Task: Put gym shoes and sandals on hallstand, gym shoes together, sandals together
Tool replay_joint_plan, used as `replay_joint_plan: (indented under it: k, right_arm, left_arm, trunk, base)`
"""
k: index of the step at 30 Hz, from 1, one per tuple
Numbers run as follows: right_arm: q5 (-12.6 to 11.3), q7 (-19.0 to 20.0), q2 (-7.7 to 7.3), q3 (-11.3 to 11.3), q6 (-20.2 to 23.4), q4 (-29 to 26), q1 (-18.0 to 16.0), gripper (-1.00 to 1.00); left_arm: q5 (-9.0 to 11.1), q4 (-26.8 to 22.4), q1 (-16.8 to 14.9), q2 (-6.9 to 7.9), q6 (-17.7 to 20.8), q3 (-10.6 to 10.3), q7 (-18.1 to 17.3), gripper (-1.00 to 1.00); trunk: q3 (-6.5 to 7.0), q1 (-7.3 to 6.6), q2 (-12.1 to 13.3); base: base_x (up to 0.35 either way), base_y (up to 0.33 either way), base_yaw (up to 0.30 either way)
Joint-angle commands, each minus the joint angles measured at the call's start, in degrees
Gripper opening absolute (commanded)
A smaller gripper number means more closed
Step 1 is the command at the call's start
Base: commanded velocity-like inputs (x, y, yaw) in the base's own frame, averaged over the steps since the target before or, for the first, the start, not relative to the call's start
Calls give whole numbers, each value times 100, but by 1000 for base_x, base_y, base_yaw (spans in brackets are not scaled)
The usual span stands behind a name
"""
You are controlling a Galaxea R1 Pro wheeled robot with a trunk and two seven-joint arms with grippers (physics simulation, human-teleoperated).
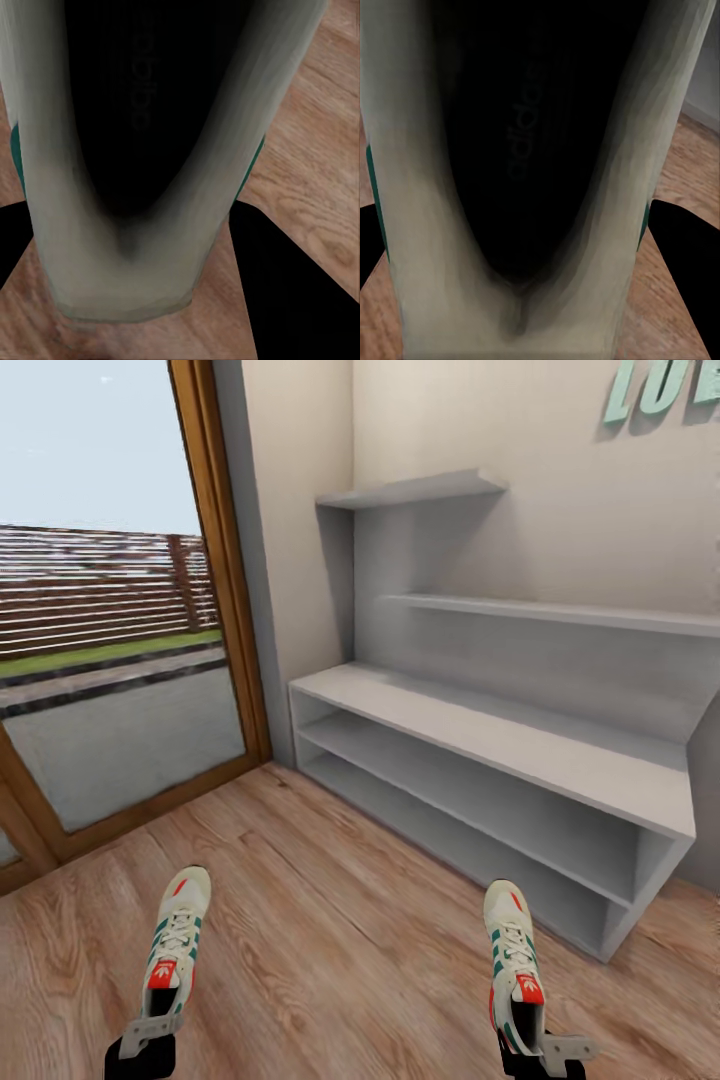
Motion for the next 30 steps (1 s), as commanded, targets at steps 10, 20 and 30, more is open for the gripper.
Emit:
replay_joint_plan:
  k: [10,20,30]
  right_arm:
    - [-2,-14,0,1,-17,3,-4,-100]
    - [2,-14,0,1,-17,3,-4,-100]
    - [4,-14,0,1,-17,3,-4,-100]
  left_arm:
    - [-34,4,-6,-2,-22,58,-54,-100]
    - [-34,0,-6,-2,-22,59,-52,-100]
    - [-34,4,-6,-2,-22,59,-53,-100]
  trunk:
    - [28,1,-2]
    - [61,1,-2]
    - [94,1,-2]
  base:
    - [207,262,-254]
    - [40,236,-255]
    - [0,6,-255]
